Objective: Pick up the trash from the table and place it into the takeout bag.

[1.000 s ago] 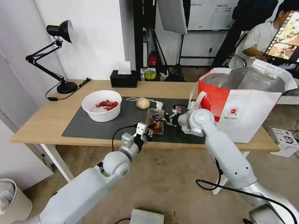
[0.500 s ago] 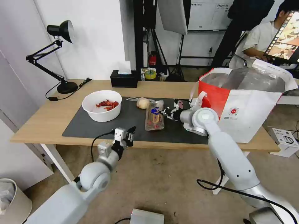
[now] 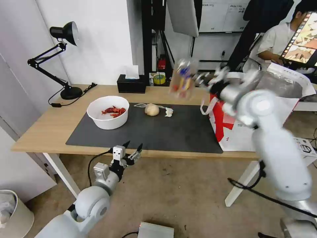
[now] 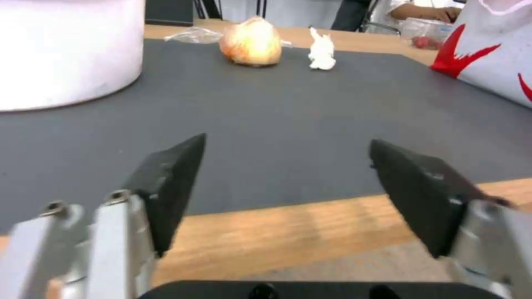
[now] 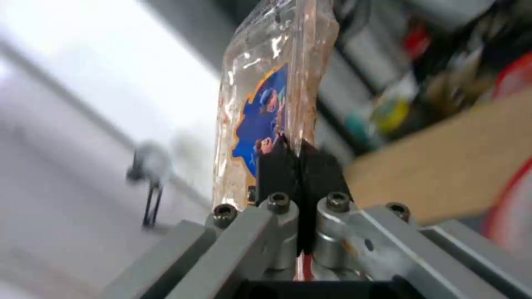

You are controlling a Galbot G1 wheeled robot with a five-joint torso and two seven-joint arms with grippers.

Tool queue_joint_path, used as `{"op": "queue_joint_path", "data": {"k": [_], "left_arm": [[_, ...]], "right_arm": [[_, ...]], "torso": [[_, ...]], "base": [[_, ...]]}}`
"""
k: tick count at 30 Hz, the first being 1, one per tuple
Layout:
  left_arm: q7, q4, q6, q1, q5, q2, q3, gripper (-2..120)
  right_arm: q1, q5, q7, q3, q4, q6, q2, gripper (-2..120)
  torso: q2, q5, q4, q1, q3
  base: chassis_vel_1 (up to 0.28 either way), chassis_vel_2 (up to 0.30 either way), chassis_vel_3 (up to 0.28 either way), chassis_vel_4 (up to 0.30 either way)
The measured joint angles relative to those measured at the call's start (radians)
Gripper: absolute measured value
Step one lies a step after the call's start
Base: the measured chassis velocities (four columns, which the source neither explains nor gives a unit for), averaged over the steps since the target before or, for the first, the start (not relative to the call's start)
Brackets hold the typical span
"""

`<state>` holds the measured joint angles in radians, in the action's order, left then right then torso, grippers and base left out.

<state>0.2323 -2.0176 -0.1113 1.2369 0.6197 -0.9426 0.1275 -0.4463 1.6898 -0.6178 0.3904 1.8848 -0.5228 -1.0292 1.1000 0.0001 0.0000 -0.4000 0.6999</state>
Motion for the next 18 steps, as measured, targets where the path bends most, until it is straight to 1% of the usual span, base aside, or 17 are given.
{"op": "queue_joint_path", "data": {"k": [1, 2, 3, 4, 6, 7, 8, 10, 11, 12, 14, 15, 16, 17, 18], "left_arm": [[0.003, -0.006, 0.0, 0.011, -0.003, 0.0, 0.005, 93], [0.008, -0.008, 0.0, 0.013, -0.004, 0.0, 0.006, 96], [0.013, -0.01, 0.0, 0.014, -0.004, 0.001, 0.006, 99], [0.013, -0.01, 0.0, 0.014, -0.004, 0.001, 0.006, 99], [0.015, -0.01, 0.0, 0.014, -0.005, 0.001, 0.006, 99], [0.017, -0.01, 0.0, 0.011, -0.005, -0.002, 0.002, 100], [0.017, -0.01, 0.0, 0.011, -0.005, -0.002, 0.002, 100], [0.017, -0.01, 0.0, 0.008, -0.006, -0.007, -0.003, 100], [0.017, -0.007, 0.0, 0.006, -0.008, -0.011, -0.007, 100], [0.017, -0.007, 0.0, 0.006, -0.008, -0.011, -0.007, 100], [0.017, -0.007, 0.0, 0.004, -0.012, -0.017, -0.013, 100], [0.017, -0.007, 0.0, 0.004, -0.012, -0.017, -0.013, 100], [0.017, -0.007, 0.0, 0.004, -0.013, -0.018, -0.014, 100], [0.017, -0.007, 0.0, 0.004, -0.013, -0.018, -0.015, 100], [0.017, -0.007, 0.0, 0.004, -0.013, -0.018, -0.015, 100]], "right_arm": [[0.01, 0.013, -0.009, 0.035, 0.002, 0.011, 0.038, 0], [0.013, 0.018, -0.011, 0.054, 0.002, 0.016, 0.062, 0], [0.013, 0.021, -0.01, 0.088, -0.002, 0.023, 0.109, 0], [0.013, 0.021, -0.01, 0.088, -0.002, 0.023, 0.109, 0], [0.011, 0.018, -0.004, 0.114, -0.015, 0.025, 0.152, 0], [-0.004, -0.004, 0.018, 0.139, -0.037, 0.026, 0.199, 0], [-0.004, -0.004, 0.018, 0.139, -0.037, 0.026, 0.199, 0], [-0.032, -0.07, 0.058, 0.154, -0.058, 0.025, 0.239, 0], [-0.058, -0.124, 0.084, 0.161, -0.07, 0.023, 0.26, 0], [-0.058, -0.124, 0.084, 0.161, -0.07, 0.023, 0.26, 0], [-0.107, -0.233, 0.128, 0.164, -0.086, 0.022, 0.275, 0], [-0.107, -0.233, 0.128, 0.164, -0.086, 0.022, 0.275, 0], [-0.121, -0.272, 0.142, 0.164, -0.092, 0.022, 0.276, 0], [-0.148, -0.352, 0.175, 0.162, -0.106, 0.027, 0.273, 0], [-0.148, -0.352, 0.175, 0.162, -0.106, 0.027, 0.273, 0]], "torso": [[0.0, 0.0001, 0.0, 0.0, 0.0], [0.0, 0.0003, 0.0001, 0.0, 0.0], [0.0, 0.0003, 0.0001, 0.0, 0.0], [0.0, 0.0003, 0.0001, 0.0, 0.0], [0.0, 0.0, -0.0001, 0.0, 0.0], [0.0, 0.0003, -0.0003, 0.0, 0.0], [0.0, 0.0003, -0.0003, 0.0, 0.0], [0.0, 0.0003, -0.0003, 0.0, 0.0], [0.0, 0.0003, -0.0004, 0.0, 0.0], [0.0, 0.0003, -0.0004, 0.0, 0.0], [0.0, 0.0002, -0.0001, 0.0, 0.0], [0.0, 0.0002, -0.0001, 0.0, 0.0], [0.0, 0.0002, -0.0001, 0.0, 0.0], [0.0, 0.0002, -0.0001, 0.0, 0.0], [0.0, 0.0002, -0.0001, 0.0, 0.0]], "base": [[0.0, 0.0, 0.0, 0.0], [0.0, 0.0, 0.0, 0.0], [0.0, 0.0, 0.0, 0.0], [0.0, 0.0, 0.0, 0.0], [0.0, 0.0, 0.0, 0.0], [0.0, 0.0, 0.0, 0.0], [0.0, 0.0, 0.0, 0.0], [0.0, 0.0, 0.0, 0.0], [0.0, 0.0, 0.0, 0.0], [0.0, 0.0, 0.0, 0.0], [0.0, 0.0, 0.0, 0.0], [0.0, 0.0, 0.0, 0.0], [0.0, 0.0, 0.0, 0.0], [0.0, 0.0, 0.0, 0.0], [0.0, 0.0, 0.0, 0.0]]}}
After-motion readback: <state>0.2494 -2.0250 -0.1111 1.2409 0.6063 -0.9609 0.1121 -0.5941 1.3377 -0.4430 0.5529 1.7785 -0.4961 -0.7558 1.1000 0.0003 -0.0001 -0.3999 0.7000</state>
